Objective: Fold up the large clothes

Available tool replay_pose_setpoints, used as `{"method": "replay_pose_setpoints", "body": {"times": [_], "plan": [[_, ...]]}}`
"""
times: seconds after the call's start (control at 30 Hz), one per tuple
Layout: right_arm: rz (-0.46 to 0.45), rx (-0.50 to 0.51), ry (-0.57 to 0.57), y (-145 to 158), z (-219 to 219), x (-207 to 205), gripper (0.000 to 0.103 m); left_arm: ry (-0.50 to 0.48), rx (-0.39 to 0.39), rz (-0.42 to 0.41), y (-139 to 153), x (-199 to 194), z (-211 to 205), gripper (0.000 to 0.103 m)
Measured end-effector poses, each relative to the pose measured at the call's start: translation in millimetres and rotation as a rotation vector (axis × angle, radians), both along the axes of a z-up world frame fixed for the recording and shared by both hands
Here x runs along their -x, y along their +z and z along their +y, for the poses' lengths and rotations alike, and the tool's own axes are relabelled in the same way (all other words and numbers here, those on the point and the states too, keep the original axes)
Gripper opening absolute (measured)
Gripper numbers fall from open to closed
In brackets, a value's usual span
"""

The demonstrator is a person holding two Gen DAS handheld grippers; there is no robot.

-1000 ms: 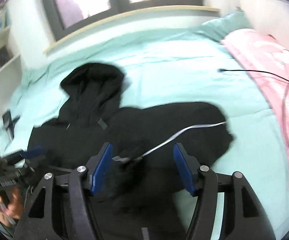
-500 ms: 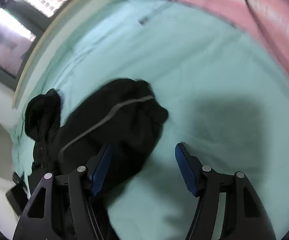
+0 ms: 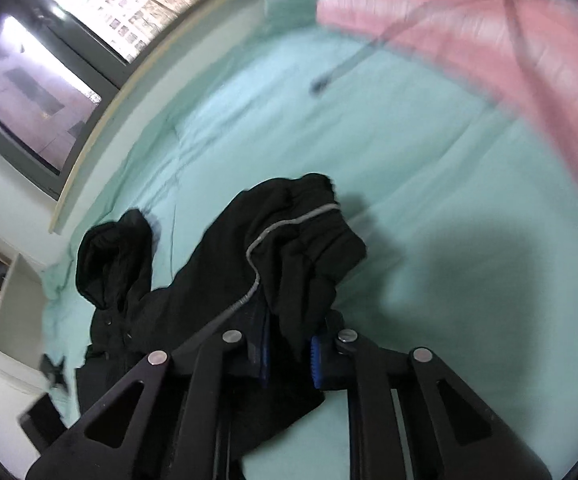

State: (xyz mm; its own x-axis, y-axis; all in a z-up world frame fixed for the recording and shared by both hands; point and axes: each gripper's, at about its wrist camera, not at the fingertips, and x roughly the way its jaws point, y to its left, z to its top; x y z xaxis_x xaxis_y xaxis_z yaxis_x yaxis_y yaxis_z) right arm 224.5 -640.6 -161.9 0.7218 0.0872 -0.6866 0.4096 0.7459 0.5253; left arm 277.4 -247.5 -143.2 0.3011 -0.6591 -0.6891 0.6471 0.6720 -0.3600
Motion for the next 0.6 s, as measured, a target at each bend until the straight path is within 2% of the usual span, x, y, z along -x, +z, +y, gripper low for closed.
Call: {"method": "replay_pose_setpoints", "body": {"times": [0.1,0.17,0.3,0.4,0.43,0.5,0.53,0.57,0.6], "plan": [[-0.023,0.104,-0.031,45.2,-16.2,34.2,0.015,-0.028,0.031,-0.043,26.6,14.2,-4.7,0.071],[-0.025,0.209,-0.070,76.0,-27.3,58.9,0.015,-0.053,0.052,-0.062,41.5,23.9,-14.7,0.071],[0.006,0.396,-0.180,116.5,-56.1,99.0,0.015,-0.108,0.061,-0.071,51.0,40.9,-55.9,0.071],[0.027,0.429,-0.265,128.6,-90.1,125.1,0.015,-0.133,0.011,-0.052,37.0,45.3,-92.0,0.071],[0.041,0.442,-0.293,129.8,-99.0,130.6,0.015,-0.140,0.001,-0.024,27.7,44.8,-103.8,0.071],[0.064,0.457,-0.338,129.3,-118.9,142.8,0.015,-0.182,-0.004,0.088,1.6,38.5,-132.8,0.071],[0.069,0.448,-0.348,126.2,-125.7,148.1,0.015,-0.222,-0.037,0.159,-16.8,38.0,-149.1,0.071],[0.068,0.421,-0.346,122.4,-132.8,151.5,0.014,-0.230,-0.088,0.192,-31.8,38.1,-160.8,0.070],[0.074,0.393,-0.344,115.9,-139.1,153.5,0.014,-0.215,-0.162,0.182,-44.8,41.2,-171.6,0.070]]}}
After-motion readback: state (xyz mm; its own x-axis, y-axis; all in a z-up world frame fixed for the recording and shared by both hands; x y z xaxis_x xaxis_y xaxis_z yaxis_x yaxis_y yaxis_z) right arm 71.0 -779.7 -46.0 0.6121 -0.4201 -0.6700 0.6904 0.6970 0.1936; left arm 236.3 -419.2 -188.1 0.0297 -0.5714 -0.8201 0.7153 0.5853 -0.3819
